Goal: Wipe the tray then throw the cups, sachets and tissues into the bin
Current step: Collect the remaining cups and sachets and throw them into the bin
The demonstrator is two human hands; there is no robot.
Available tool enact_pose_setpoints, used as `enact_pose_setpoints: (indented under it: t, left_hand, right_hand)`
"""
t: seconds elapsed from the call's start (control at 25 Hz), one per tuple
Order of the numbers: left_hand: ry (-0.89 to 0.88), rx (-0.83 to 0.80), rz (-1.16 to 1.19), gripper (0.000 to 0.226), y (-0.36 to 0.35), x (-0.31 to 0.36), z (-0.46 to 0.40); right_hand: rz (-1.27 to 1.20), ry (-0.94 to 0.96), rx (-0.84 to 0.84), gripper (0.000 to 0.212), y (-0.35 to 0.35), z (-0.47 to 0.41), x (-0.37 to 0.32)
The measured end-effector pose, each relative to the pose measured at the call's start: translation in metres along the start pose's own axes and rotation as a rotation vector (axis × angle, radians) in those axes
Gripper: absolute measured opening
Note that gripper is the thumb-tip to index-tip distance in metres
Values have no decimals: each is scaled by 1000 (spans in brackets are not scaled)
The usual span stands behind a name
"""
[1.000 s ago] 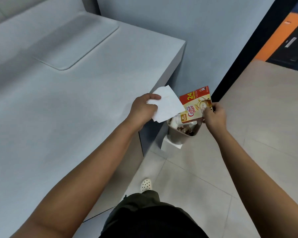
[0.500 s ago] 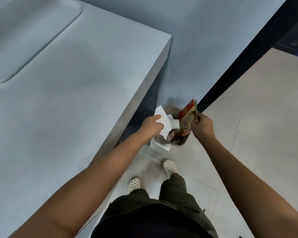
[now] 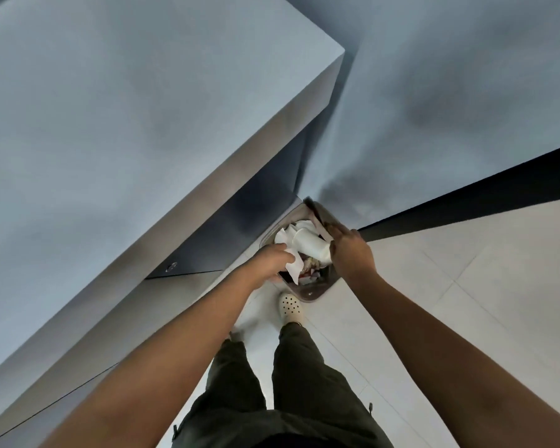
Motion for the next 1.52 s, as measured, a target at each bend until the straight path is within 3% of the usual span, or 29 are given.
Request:
enact_pose_setpoints:
  t: [0.24, 0.36, 0.44, 0.6, 0.76, 0.92, 1.24, 1.4, 1.52]
  left_hand:
    - [95, 71, 64, 14, -9, -2, -36]
    - [117, 58, 97, 37, -11, -8, -55]
    - [107, -41, 134, 54, -16, -10, -62]
    - [73, -179, 22, 50, -22, -12, -56]
    - [-1, -7, 16, 43, -11, -13, -45]
    - [-96, 162, 94, 38, 8, 2, -12]
    - [-351, 261, 86, 34, 45, 40, 87]
    - [-526, 288, 87, 29, 61, 39, 147]
    - [-675, 399, 148, 22, 83, 14, 206]
  right_hand:
    - [200, 100, -184, 61, -32, -40, 12]
    - [330, 108, -364, 65, -54, -53, 14]
    - [378, 92, -453, 66, -66, -55, 18]
    - [155, 85, -229, 48, -63, -50, 24]
    - [-159, -51, -96, 33, -47, -38, 28]
    - [-282, -71, -38, 30, -21, -29, 13]
    - [-589, 0, 132, 28, 57, -11, -65]
    - [-734, 100, 316, 27, 106, 11, -120]
    - [-718, 263, 384, 29, 133, 45, -178]
Point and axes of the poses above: each hand's wrist, its own z-axis away from the middle knuckle, its own y-axis out of the back of the hand, x = y × z, the point moved 2 cm from there along -z, towards the middle knuckle, and after that the axes turned 2 degrees about -z, right-handed, at the moved point
